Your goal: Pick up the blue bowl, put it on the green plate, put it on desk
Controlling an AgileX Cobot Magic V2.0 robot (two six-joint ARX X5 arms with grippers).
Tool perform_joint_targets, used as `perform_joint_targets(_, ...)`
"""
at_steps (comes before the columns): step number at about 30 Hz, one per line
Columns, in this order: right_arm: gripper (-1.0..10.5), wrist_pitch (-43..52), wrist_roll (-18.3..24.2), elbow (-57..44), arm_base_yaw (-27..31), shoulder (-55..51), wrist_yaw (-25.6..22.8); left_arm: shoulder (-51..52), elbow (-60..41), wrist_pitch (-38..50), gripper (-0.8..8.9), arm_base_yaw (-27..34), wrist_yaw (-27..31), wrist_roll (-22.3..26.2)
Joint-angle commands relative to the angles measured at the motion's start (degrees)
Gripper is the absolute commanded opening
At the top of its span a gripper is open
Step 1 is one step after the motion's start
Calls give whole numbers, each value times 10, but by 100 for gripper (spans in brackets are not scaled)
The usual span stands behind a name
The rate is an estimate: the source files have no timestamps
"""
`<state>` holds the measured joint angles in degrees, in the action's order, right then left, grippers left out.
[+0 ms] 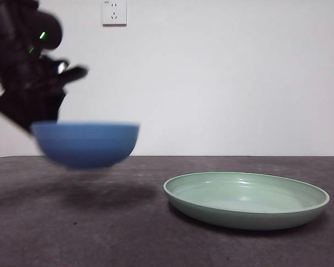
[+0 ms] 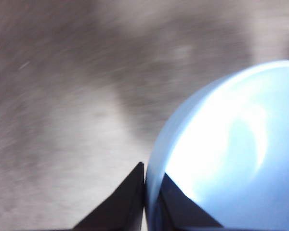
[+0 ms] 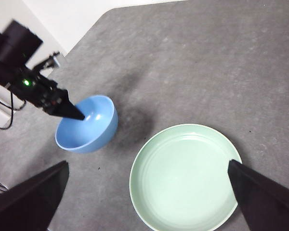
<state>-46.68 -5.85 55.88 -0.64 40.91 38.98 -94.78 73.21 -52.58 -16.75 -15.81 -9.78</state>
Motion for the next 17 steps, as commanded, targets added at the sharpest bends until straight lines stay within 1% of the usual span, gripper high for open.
perform_joint_targets(1, 600, 3, -1, 12, 0, 2, 0, -9, 59, -20, 15, -29, 0, -4)
perform_joint_targets(6, 600, 3, -1, 12, 0, 2, 0, -20, 134, -49, 15, -85, 0, -17)
perform_joint_targets(11, 600, 3, -1, 12, 0, 2, 0, -58, 200, -62, 15, -144, 3, -23)
perform_joint_targets(15, 600, 3, -1, 12, 0, 2, 0, -110, 249, -71, 15, -187, 49, -25)
perform_joint_targets(17, 600, 3, -1, 12, 0, 2, 0, -145, 276, -77, 15, -206, 54, -25)
